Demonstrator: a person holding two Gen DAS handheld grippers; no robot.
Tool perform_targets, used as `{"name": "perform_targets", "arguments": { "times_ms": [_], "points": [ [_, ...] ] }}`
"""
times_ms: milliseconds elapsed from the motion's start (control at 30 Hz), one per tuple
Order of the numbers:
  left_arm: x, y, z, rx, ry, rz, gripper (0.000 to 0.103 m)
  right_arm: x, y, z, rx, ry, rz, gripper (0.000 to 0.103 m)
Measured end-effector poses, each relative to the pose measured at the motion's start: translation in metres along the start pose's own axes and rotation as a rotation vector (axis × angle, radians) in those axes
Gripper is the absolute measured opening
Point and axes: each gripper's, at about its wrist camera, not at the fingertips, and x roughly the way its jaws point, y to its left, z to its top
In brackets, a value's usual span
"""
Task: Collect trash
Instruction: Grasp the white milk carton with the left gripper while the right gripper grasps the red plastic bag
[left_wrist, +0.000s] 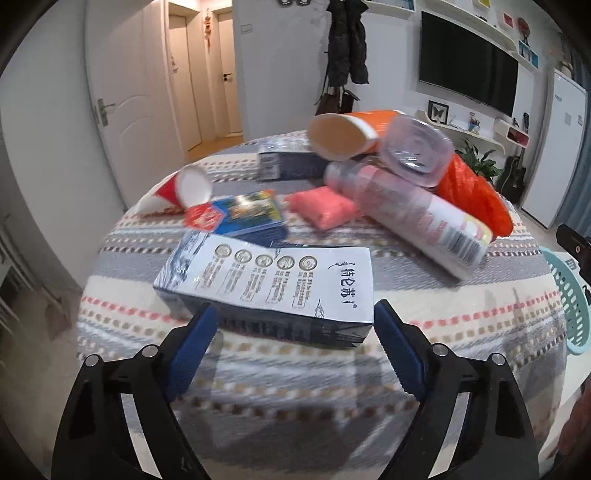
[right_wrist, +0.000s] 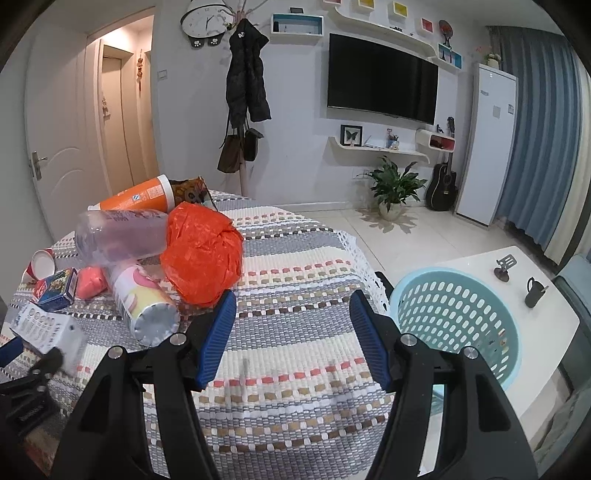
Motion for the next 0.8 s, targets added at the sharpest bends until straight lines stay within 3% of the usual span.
{"name": "perform_targets", "arguments": {
  "times_ms": [100,267,367,467,600,800],
  "points": [
    [-0.009,0.025,-0.008,-0.025,0.006,-0.007,0.084,0.000,0.003,0.000,-0.006,0.001,0.007,0.060],
    [-0.025,0.074,-0.014,-0.078,0.006,0.055,0.083,0.001,0.011,0.000,-0.014,0.001,0.029,0.060],
    [-0.032,0.092,-0.012,-0.105,0.021,-0.024,0.084,0.001,0.016,0.001,-0.024,-0.003,0.036,0.060],
    [-0.034,0.106,-0.005,-0.189,0.024,-0.109,0.092,0.002,0.019,0.004,-0.032,-0.007,0.039,0.060],
    [-0.010,0.126,0.014,-0.364,0.083,-0.207,0.092,0.003,0.017,0.006,-0.031,-0.014,0.041,0.060],
    [0.036,0.118,0.031,-0.409,0.186,-0.145,0.092,0.009,0.013,0.020,-0.035,-0.036,0.046,0.060]
  ]
}}
